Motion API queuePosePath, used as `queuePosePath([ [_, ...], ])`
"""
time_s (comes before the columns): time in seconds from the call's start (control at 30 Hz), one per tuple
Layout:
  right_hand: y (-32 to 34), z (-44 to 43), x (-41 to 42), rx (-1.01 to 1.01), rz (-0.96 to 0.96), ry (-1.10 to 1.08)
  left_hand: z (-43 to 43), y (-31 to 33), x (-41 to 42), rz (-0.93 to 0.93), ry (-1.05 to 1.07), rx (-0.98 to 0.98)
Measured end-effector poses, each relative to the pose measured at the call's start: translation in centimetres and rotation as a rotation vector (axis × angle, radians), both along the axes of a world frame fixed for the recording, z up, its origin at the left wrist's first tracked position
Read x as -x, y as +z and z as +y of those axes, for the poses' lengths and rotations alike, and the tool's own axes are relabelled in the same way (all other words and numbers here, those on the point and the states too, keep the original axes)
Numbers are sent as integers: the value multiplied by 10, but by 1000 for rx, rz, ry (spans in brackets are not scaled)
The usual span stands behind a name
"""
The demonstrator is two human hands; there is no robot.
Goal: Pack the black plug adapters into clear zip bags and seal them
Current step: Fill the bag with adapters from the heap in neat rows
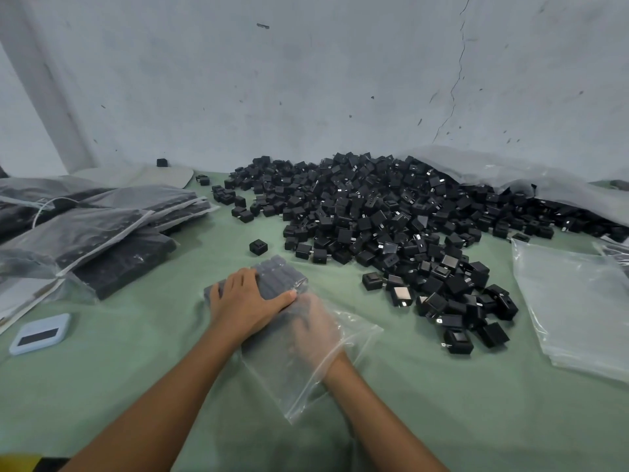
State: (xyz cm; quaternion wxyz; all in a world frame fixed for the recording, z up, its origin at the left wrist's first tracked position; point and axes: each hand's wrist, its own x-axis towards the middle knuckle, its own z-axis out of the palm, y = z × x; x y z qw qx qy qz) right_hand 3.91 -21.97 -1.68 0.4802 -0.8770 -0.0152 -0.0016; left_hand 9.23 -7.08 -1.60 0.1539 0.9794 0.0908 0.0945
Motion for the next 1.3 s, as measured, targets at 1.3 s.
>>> queuePosePath([
  [1.3,46,-172,59,-478,210,-122,1,-3,2,7,-27,-65],
])
